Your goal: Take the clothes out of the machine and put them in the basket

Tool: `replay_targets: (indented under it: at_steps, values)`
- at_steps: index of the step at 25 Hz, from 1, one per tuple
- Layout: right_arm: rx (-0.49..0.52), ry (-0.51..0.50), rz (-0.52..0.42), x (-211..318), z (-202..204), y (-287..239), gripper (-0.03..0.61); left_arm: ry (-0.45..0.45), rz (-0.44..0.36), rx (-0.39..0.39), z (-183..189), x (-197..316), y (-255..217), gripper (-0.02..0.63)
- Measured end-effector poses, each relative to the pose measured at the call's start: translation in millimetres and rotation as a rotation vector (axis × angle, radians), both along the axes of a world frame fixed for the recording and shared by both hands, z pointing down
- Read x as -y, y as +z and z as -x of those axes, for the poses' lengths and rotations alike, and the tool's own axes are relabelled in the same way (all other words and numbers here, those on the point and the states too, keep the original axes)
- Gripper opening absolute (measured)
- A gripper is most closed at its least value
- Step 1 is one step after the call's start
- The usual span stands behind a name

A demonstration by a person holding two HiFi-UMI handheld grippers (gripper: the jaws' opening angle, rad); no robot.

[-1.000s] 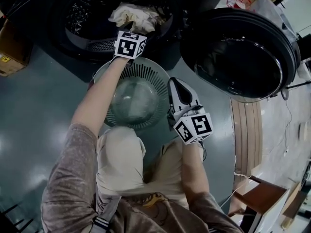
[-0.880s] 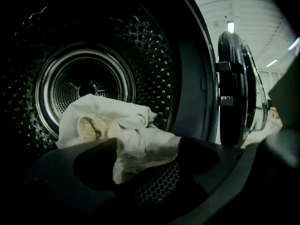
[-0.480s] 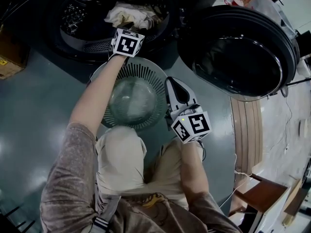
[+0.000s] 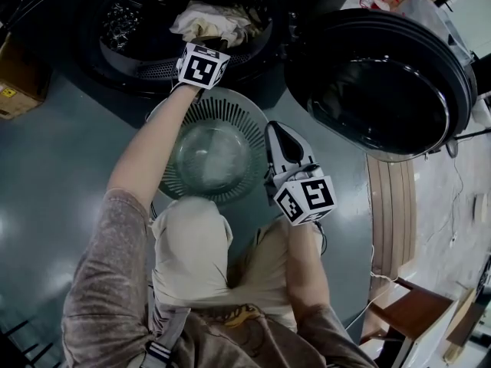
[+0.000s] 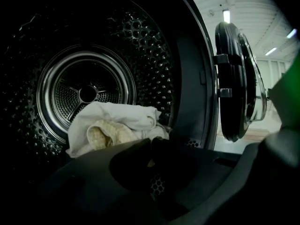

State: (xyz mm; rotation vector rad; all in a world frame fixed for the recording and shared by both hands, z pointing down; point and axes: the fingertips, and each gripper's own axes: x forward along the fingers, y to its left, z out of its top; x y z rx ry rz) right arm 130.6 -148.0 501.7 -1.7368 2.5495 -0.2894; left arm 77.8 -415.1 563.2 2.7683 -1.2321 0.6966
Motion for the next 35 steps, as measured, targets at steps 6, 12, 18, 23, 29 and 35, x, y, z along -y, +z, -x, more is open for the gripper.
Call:
replay_targets:
  at_steps: [6, 12, 18, 23, 29, 35]
  values:
    - [0.02, 0.005, 0.005, 5, 0, 6, -0.002, 0.032, -0.022, -0.069, 12, -27, -27, 0.018]
    - [0.013, -0.013, -0.004, 14, 6, 9, -0.002, 0.063, -0.022, -0.137, 34, -73, -62, 0.018]
    - [0.032, -0.024, -0.008, 23, 12, 13, -0.002, 0.105, -0.003, -0.186, 54, -135, -81, 0.018]
    - [0.014, -0.062, -0.012, 23, 19, 17, -0.002, 0.115, 0.018, -0.214, 72, -186, -87, 0.018]
    - [0.031, -0.066, -0.002, 27, 19, 23, -0.002, 0.134, 0.047, -0.25, 90, -237, -104, 0.018]
    - [0.024, -0.087, 0.004, 30, 30, 25, -0.002, 0.165, 0.071, -0.229, 85, -258, -106, 0.018]
